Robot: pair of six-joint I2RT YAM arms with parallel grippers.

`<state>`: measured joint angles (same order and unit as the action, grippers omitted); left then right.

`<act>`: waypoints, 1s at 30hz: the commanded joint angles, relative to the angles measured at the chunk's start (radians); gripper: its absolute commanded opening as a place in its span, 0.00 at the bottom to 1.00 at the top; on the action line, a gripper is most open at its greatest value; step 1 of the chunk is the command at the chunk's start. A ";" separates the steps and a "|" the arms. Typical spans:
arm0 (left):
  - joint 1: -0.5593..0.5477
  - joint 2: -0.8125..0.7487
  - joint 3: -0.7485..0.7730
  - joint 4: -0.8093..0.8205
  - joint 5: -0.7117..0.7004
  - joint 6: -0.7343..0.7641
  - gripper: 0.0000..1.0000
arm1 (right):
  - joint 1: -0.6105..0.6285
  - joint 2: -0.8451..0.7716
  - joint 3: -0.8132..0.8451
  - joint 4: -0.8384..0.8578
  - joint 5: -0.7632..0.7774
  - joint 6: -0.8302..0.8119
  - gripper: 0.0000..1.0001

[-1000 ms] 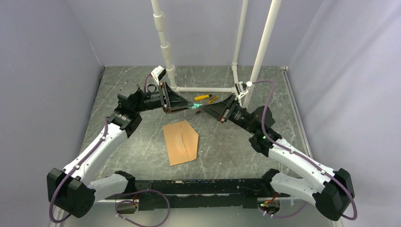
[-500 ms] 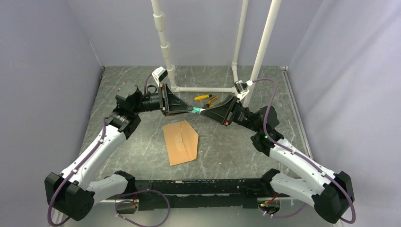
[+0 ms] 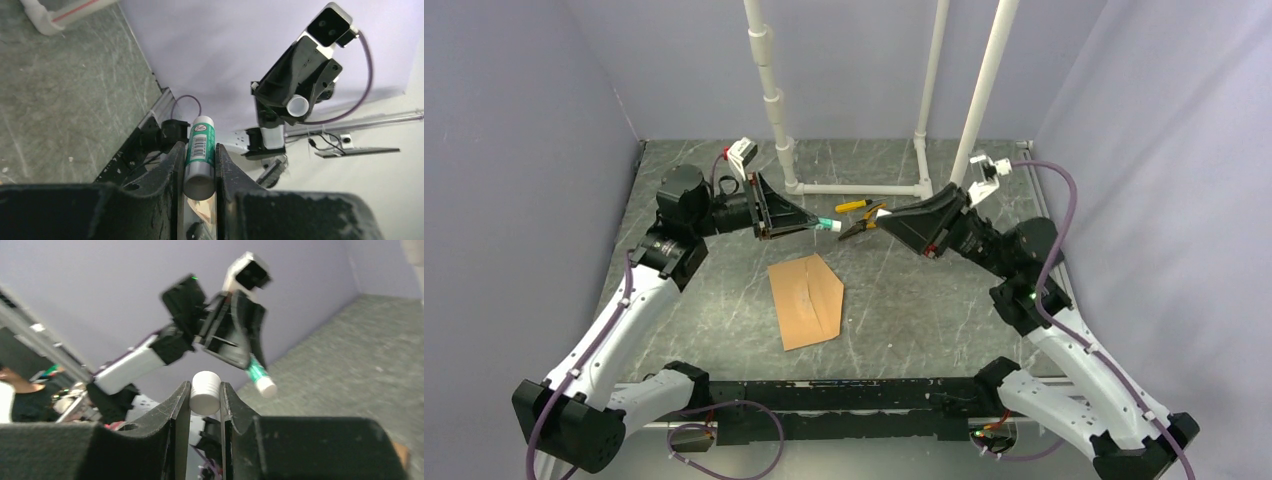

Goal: Place the letter into the envelope and seal it

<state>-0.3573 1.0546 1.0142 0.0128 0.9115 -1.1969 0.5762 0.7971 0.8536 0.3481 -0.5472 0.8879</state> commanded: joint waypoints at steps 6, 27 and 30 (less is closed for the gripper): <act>0.000 0.003 0.169 -0.539 -0.302 0.434 0.02 | 0.036 0.256 0.257 -0.789 0.441 -0.393 0.00; 0.000 0.069 0.072 -0.580 -0.354 0.502 0.02 | 0.056 0.846 0.263 -0.874 0.695 -0.558 0.03; 0.000 0.062 0.064 -0.579 -0.356 0.501 0.02 | 0.051 0.878 0.252 -0.851 0.686 -0.557 0.03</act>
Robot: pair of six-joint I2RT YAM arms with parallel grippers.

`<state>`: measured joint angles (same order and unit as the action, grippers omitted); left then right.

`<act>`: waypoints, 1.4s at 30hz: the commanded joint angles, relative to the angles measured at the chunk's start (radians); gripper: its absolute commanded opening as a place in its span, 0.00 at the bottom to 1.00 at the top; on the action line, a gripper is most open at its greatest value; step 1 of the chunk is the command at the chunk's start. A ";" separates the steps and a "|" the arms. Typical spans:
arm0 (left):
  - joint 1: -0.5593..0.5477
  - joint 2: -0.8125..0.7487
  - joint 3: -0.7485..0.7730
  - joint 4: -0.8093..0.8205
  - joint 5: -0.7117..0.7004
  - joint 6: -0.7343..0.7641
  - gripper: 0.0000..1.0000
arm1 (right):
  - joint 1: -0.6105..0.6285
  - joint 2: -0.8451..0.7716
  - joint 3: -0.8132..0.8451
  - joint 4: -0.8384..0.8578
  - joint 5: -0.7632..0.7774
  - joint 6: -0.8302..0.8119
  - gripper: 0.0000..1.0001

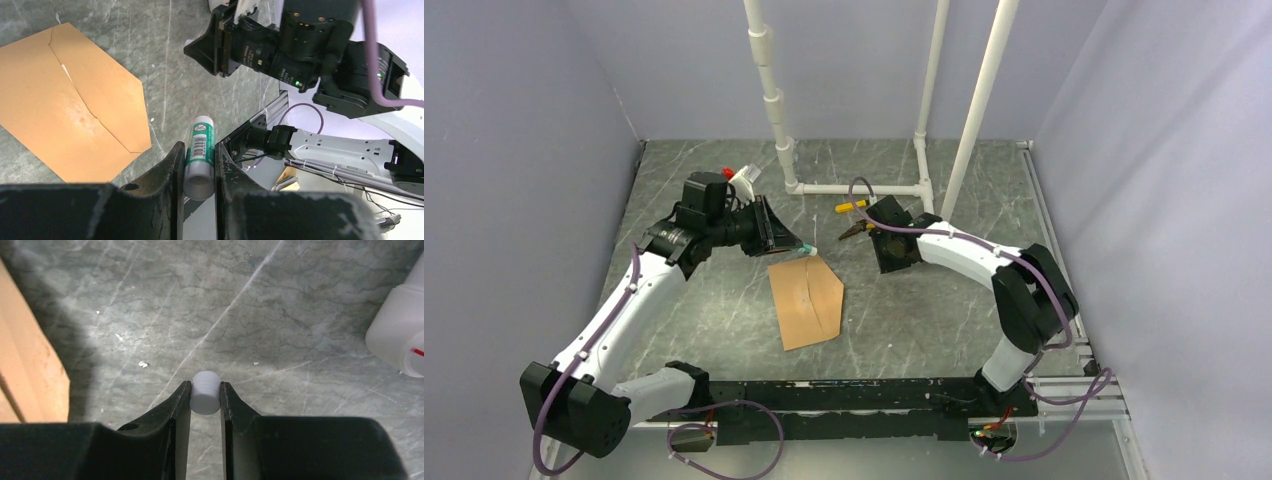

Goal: Place the letter into the envelope and seal it

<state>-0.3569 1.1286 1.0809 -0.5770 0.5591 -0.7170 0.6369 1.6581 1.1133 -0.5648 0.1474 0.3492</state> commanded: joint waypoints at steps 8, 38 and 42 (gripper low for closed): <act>-0.001 -0.025 -0.019 0.021 -0.011 0.008 0.02 | -0.020 0.086 -0.014 0.069 -0.009 -0.022 0.14; -0.001 -0.004 0.070 -0.031 0.031 0.105 0.02 | -0.015 -0.336 0.001 0.170 -0.415 -0.167 0.66; -0.001 0.018 0.089 -0.038 0.080 0.131 0.02 | 0.025 -0.455 -0.078 0.366 -0.747 -0.215 0.69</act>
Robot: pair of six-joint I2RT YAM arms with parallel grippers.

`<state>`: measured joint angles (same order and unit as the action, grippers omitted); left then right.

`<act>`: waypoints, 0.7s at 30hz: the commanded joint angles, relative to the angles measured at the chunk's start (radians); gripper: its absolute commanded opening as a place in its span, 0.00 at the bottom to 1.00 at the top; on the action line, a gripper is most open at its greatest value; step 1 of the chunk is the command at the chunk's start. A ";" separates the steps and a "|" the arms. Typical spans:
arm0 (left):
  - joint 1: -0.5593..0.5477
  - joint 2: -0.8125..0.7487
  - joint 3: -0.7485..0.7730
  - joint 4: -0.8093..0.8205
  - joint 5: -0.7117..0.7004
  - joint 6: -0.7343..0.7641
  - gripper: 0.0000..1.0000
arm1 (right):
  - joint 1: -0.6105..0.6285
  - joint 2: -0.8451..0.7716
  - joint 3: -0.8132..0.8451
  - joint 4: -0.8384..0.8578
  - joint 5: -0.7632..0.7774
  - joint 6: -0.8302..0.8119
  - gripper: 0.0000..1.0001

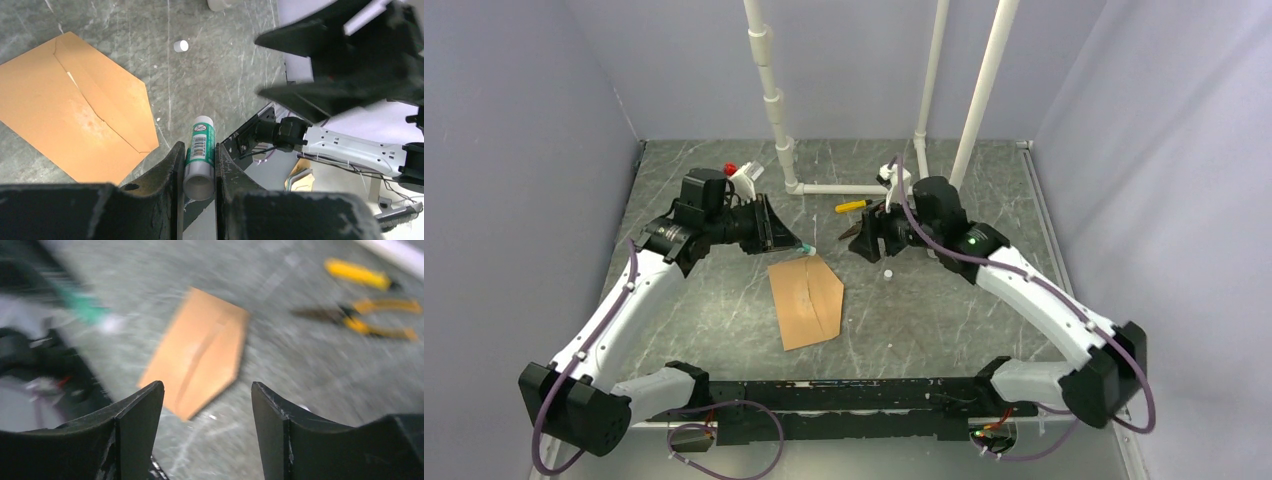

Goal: Place the letter into the envelope and seal it

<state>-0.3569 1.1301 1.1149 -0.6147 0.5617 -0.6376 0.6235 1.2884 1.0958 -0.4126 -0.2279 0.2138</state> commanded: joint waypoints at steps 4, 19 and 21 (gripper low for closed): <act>-0.001 0.026 0.061 0.027 0.173 0.058 0.02 | 0.120 -0.134 -0.084 0.306 -0.456 -0.152 0.73; -0.001 0.038 0.041 0.080 0.424 0.054 0.03 | 0.212 0.007 0.073 0.186 -0.420 -0.306 0.65; -0.001 0.037 0.037 0.085 0.433 0.053 0.03 | 0.214 0.013 0.083 0.183 -0.396 -0.305 0.65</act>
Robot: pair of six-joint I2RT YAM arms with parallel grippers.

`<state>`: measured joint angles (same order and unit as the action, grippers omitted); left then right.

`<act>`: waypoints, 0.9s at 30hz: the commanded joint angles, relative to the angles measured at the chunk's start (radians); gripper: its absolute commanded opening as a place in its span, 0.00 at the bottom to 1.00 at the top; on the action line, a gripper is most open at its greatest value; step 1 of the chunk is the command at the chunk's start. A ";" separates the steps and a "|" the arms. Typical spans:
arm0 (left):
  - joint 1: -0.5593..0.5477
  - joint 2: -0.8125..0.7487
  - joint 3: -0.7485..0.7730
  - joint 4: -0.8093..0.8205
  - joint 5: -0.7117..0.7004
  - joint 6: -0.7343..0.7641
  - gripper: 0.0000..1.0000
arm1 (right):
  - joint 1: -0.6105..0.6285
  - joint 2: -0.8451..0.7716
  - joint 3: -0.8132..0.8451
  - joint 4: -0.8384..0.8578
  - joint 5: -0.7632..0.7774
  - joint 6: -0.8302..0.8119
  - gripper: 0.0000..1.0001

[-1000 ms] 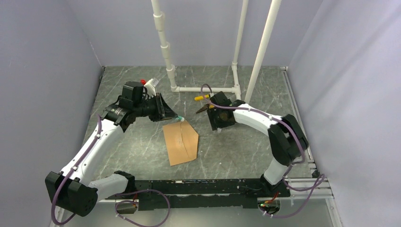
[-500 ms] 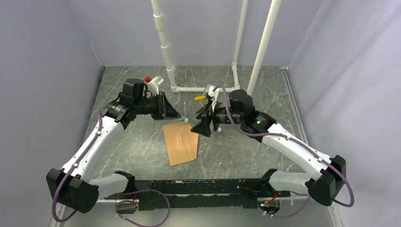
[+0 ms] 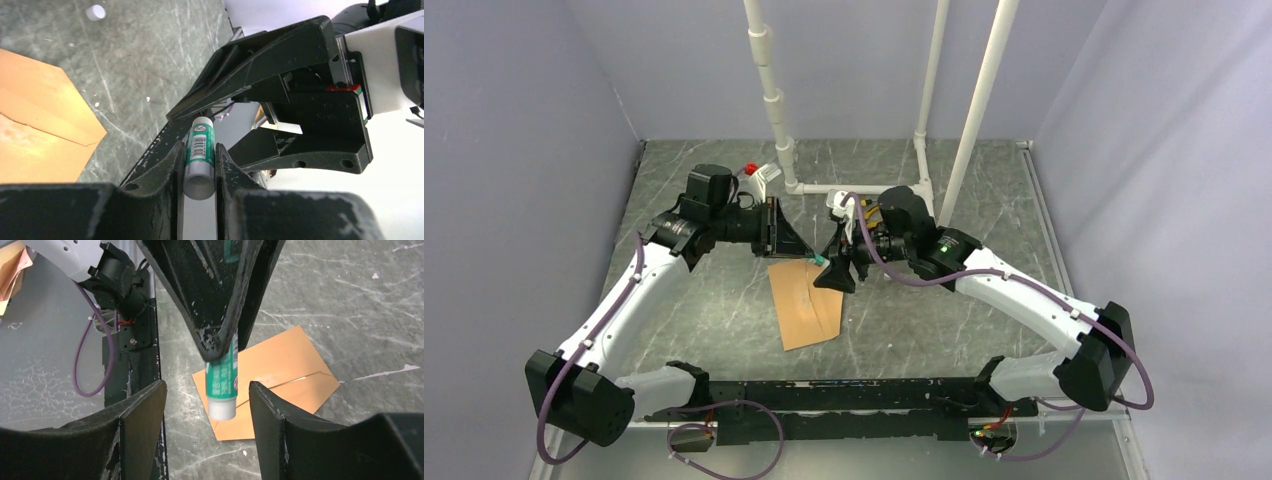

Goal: Place the letter into the envelope and seal it

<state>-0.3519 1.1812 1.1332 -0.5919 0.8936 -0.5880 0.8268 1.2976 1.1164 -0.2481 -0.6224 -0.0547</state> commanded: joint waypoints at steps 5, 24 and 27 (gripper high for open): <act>-0.006 -0.014 0.016 0.070 0.108 0.003 0.02 | 0.011 0.028 0.079 0.015 0.039 -0.031 0.61; -0.007 -0.198 -0.194 0.511 -0.292 -0.288 0.56 | 0.014 -0.004 -0.066 0.547 0.214 0.644 0.00; -0.007 -0.245 -0.261 0.624 -0.343 -0.306 0.56 | 0.014 0.000 -0.082 0.583 0.282 0.749 0.00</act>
<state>-0.3580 0.9928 0.9314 -0.1631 0.6666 -0.8474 0.8433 1.3144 1.0378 0.1474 -0.4728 0.4793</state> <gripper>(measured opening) 0.563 0.241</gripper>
